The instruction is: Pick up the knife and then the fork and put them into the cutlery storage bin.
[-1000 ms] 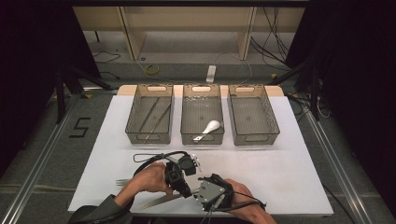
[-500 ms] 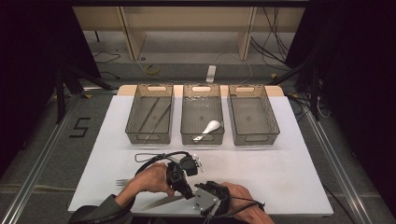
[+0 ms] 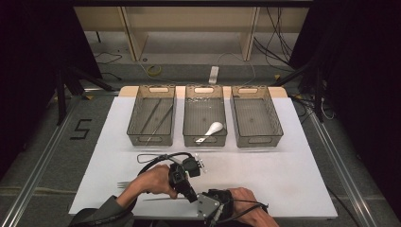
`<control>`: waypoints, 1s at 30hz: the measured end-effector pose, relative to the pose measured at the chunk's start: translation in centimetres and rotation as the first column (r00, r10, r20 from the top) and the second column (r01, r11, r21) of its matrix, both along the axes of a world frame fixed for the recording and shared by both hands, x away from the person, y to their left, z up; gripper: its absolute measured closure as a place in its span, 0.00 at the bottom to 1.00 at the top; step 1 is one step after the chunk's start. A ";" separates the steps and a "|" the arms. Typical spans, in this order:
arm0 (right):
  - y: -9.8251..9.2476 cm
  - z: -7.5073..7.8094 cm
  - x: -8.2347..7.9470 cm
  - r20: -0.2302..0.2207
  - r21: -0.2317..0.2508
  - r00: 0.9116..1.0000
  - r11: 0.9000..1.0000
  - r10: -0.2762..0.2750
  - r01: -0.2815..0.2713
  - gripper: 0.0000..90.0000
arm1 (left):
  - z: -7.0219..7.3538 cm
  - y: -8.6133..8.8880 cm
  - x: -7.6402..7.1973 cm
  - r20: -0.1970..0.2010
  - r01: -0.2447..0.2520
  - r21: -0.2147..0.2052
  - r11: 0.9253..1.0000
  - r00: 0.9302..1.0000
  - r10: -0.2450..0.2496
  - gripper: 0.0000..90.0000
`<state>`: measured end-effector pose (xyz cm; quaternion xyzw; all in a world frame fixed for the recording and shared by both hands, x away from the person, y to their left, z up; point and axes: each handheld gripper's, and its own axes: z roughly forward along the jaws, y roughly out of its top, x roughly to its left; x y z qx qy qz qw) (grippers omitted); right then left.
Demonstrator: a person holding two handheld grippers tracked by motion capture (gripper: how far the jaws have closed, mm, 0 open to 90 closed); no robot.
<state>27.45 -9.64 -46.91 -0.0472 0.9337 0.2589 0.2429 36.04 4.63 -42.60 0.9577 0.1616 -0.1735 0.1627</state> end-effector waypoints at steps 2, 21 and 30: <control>-0.2 0.2 0.2 -0.004 -0.002 1.000 1.000 -0.005 0.005 0.94 | 0.5 0.6 0.2 0.022 -0.031 -0.016 0.999 0.999 0.031 0.83; -2.4 0.6 1.7 -0.002 -0.001 0.991 0.991 -0.135 0.135 0.94 | 4.6 7.0 2.9 0.226 -0.299 -0.308 0.903 0.899 0.374 0.33; -4.7 1.2 2.8 0.008 0.015 0.973 0.973 -0.231 0.231 0.94 | 3.9 9.1 3.7 0.275 -0.363 -0.429 0.827 0.820 0.502 0.24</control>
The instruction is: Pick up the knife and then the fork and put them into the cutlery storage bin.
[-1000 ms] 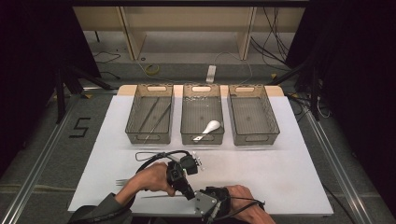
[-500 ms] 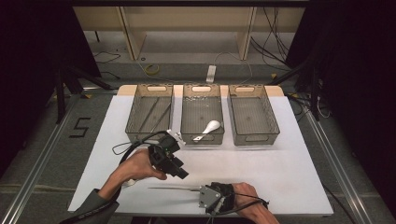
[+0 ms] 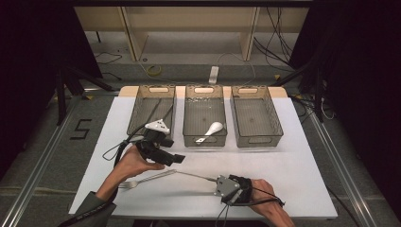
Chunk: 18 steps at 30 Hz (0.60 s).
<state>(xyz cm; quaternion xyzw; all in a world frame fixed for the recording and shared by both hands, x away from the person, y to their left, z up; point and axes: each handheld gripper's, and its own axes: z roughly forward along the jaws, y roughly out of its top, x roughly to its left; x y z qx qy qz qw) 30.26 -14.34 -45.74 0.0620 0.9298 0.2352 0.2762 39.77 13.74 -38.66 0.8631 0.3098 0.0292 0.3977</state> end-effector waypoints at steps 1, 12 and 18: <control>-0.3 0.1 0.2 -0.003 0.001 1.000 1.000 -0.009 0.009 0.94 | 0.0 0.3 0.0 0.007 -0.011 -0.010 1.000 1.000 0.011 0.24; -3.3 1.5 2.1 -0.078 0.185 0.985 0.969 -0.153 0.165 0.94 | -1.2 3.1 -0.1 0.053 -0.064 -0.111 0.992 0.996 0.070 0.25; -4.4 2.3 2.9 -0.142 0.279 0.970 0.932 -0.198 0.231 0.94 | -2.0 3.6 -0.3 0.109 -0.080 -0.135 0.988 0.989 0.095 0.24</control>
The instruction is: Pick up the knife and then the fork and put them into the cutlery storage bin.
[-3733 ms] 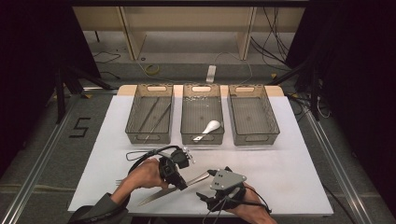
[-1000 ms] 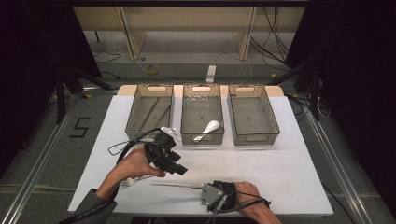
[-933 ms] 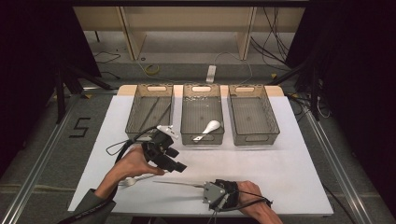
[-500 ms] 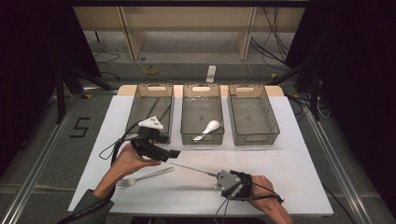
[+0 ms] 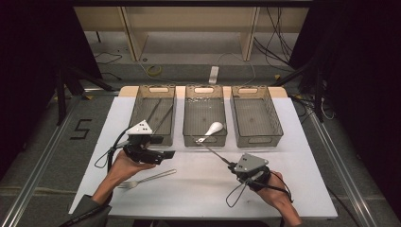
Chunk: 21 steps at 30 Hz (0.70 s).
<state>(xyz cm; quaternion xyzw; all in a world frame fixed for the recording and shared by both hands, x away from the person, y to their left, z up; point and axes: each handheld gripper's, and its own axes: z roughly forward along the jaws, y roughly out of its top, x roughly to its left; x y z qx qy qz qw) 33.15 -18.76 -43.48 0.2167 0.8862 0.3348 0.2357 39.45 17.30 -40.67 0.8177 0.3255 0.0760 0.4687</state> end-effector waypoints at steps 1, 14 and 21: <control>-0.2 0.1 0.1 -0.006 0.017 1.000 1.000 -0.008 0.008 0.94 | -0.2 0.2 0.0 0.000 -0.008 -0.006 1.000 1.000 0.008 0.24; -2.9 1.6 2.6 -0.045 0.118 0.989 0.982 -0.143 0.148 0.94 | -0.7 1.4 -1.2 0.050 -0.064 -0.007 0.998 0.997 0.065 0.23; -4.7 2.7 4.6 -0.081 0.196 0.970 0.951 -0.229 0.241 0.94 | -0.9 1.5 -1.3 0.050 -0.066 0.017 0.998 0.997 0.065 0.23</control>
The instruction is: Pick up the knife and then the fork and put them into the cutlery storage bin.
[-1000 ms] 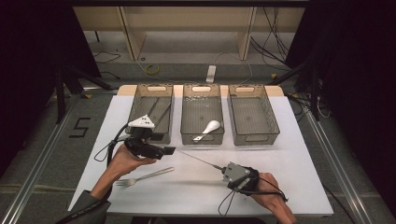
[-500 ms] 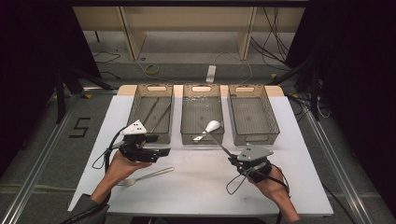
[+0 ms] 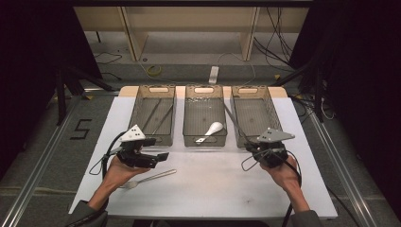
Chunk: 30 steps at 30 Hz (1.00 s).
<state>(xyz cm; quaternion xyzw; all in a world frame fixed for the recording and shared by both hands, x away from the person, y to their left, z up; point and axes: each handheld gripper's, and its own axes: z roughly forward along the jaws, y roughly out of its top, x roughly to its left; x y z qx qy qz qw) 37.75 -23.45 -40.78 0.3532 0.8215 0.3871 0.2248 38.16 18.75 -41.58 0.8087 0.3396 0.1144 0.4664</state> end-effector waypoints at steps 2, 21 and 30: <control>-0.4 0.4 0.6 -0.006 0.016 1.000 0.999 -0.027 0.028 0.94 | 0.0 0.0 0.0 0.001 0.000 0.006 1.000 1.000 0.000 0.23; -1.1 4.2 8.1 -0.087 0.068 0.972 0.972 -0.218 0.224 0.94 | 0.1 0.1 -0.8 0.010 0.009 0.014 1.000 1.000 -0.009 0.23; -0.4 2.7 11.1 -0.161 0.040 0.940 0.950 -0.299 0.309 0.94 | 0.0 0.0 -1.1 0.014 0.022 0.033 0.999 1.000 -0.022 0.23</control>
